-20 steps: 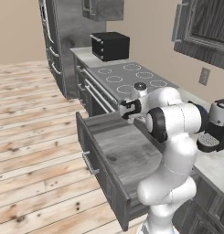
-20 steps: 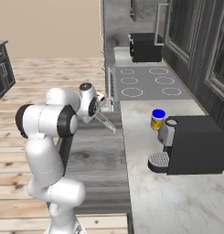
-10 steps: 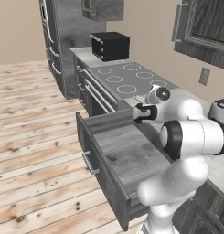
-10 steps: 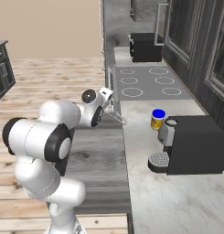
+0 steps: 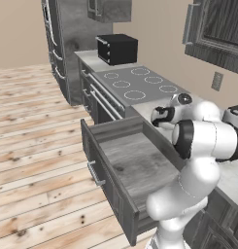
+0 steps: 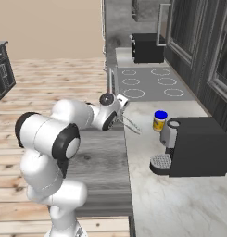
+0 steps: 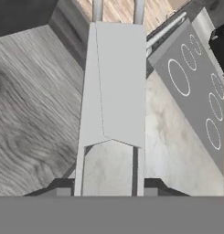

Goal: Pick the tongs from the drawer and place it on the counter.

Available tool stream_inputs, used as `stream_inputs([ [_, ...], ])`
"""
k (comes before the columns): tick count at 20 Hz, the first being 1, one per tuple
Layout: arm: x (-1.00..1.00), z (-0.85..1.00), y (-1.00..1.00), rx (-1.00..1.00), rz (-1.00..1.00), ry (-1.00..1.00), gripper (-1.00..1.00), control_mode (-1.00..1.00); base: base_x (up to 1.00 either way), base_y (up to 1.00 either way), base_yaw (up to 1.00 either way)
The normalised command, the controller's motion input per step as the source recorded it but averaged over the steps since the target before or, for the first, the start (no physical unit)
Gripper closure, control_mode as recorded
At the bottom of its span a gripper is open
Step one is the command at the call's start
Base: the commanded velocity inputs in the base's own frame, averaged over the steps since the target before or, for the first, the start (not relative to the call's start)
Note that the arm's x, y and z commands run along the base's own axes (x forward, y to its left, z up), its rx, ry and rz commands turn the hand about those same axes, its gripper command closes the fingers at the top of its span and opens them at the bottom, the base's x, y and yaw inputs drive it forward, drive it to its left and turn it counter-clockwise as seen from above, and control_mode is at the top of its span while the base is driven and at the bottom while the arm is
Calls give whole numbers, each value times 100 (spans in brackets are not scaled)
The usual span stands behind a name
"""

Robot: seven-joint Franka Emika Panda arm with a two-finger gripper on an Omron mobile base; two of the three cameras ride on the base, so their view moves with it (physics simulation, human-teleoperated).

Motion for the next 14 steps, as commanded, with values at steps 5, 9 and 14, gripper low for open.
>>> stream_inputs([
  [5,35,-85,-51,-7,-2,17,100,-100,0,0,0],
  [9,70,-71,-44,-11,-4,19,100,-100,0,0,0],
  [14,70,-44,-54,-8,-4,22,100,-100,0,0,0],
])
